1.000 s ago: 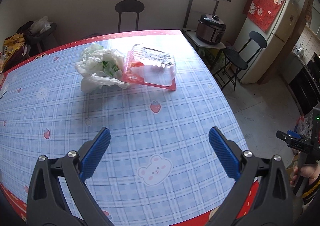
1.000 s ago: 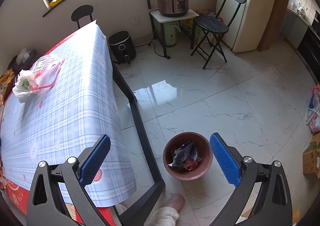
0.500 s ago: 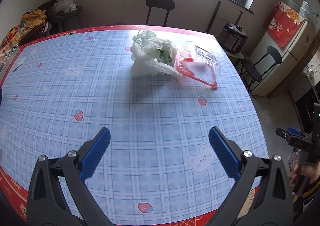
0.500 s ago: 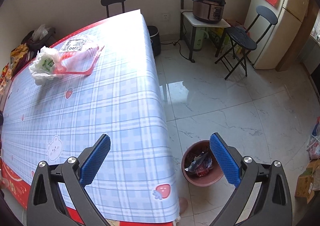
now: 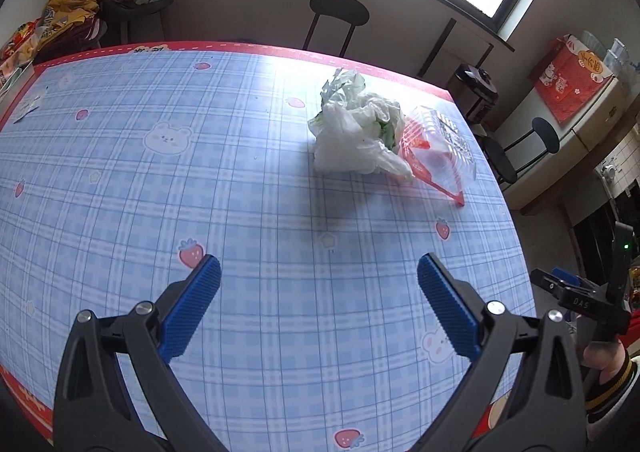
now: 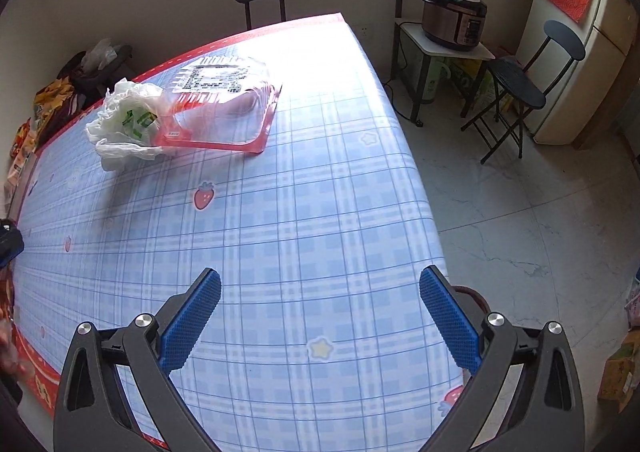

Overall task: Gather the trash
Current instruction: 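Move both open tools back over the table toward the white plastic bag, then close the left tool on the white plastic bag and lift it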

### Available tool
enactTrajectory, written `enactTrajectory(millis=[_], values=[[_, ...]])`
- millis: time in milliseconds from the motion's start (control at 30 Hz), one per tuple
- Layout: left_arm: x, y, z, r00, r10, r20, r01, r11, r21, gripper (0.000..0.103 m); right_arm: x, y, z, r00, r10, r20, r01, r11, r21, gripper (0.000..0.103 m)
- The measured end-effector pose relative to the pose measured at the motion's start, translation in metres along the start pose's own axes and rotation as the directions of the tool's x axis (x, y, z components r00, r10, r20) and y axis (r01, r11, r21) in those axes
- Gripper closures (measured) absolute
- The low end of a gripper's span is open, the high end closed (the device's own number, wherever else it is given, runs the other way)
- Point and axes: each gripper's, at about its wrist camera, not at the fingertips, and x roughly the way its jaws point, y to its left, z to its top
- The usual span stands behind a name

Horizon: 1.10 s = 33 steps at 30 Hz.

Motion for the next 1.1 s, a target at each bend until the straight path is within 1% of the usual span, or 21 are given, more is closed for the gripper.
enactTrajectory(millis=[133,233,333,467,533,600,667,733,767,833,867,900,933,967,1000,1100], values=[[0.029,-0.006,0.036,0.997,-0.065,0.037,0.063,0.997,0.044,0.006,0.003,0.011,0.005,1.0,-0.005,0.004,0.005,1.0,-0.001,0.006],[0.057,-0.011,0.066,0.994,-0.098,0.041,0.096,0.994,0.054,0.006,0.004,0.01,0.008,1.0,-0.004,0.008,0.004,1.0,0.02,0.006],[0.087,-0.016,0.093,0.992,-0.123,0.024,0.121,0.991,0.055,0.006,0.005,0.004,0.008,1.0,-0.005,0.01,0.005,0.999,0.054,0.006],[0.126,-0.019,0.119,0.991,-0.134,-0.006,0.134,0.991,0.012,0.006,0.005,-0.008,0.003,1.0,-0.016,0.007,0.015,0.995,0.096,0.006],[0.146,-0.02,0.127,0.989,-0.141,-0.037,0.141,0.99,-0.012,0.006,0.004,-0.015,-0.001,1.0,-0.026,0.001,0.026,0.993,0.112,0.006],[0.164,-0.022,0.13,0.986,-0.148,-0.071,0.147,0.989,-0.017,0.006,0.003,-0.023,-0.004,0.999,-0.037,-0.002,0.037,0.991,0.126,0.006],[0.18,-0.026,0.127,0.986,-0.133,-0.101,0.133,0.991,-0.006,0.006,0.001,-0.031,-0.007,0.999,-0.049,-0.003,0.049,0.989,0.141,0.006],[0.191,-0.024,0.123,0.982,-0.15,-0.118,0.148,0.989,-0.022,0.005,0.001,-0.037,-0.008,0.998,-0.059,-0.005,0.059,0.987,0.152,0.006],[0.193,-0.023,0.122,0.98,-0.161,-0.115,0.158,0.987,-0.035,0.005,0.002,-0.039,-0.008,0.998,-0.064,-0.009,0.064,0.986,0.155,0.006],[0.19,-0.022,0.118,0.982,-0.163,-0.09,0.16,0.986,-0.04,0.011,0.003,-0.041,-0.008,0.998,-0.067,-0.014,0.068,0.985,0.156,0.006],[0.188,-0.023,0.116,0.981,-0.169,-0.091,0.167,0.985,-0.029,0.028,0.005,-0.041,-0.006,0.998,-0.068,-0.016,0.07,0.986,0.149,0.006],[0.186,-0.023,0.114,0.978,-0.182,-0.101,0.181,0.983,-0.016,0.04,0.006,-0.038,-0.004,0.997,-0.073,-0.018,0.074,0.988,0.135,0.006],[0.181,-0.023,0.111,0.977,-0.188,-0.104,0.189,0.982,0.004,0.048,0.009,-0.035,-0.001,0.997,-0.078,-0.02,0.079,0.99,0.115,0.006],[0.177,-0.023,0.109,0.978,-0.178,-0.112,0.182,0.983,0.029,0.056,0.011,-0.031,0.002,0.996,-0.081,-0.023,0.083,0.993,0.09,0.006],[0.173,-0.022,0.106,0.979,-0.169,-0.116,0.175,0.983,0.047,0.062,0.015,-0.025,0.006,0.996,-0.082,-0.025,0.083,0.995,0.062,0.006],[0.16,-0.008,0.095,0.98,-0.16,-0.12,0.166,0.985,0.048,0.066,0.025,-0.007,0.022,0.997,-0.068,-0.032,0.068,0.998,-0.009,0.006]])
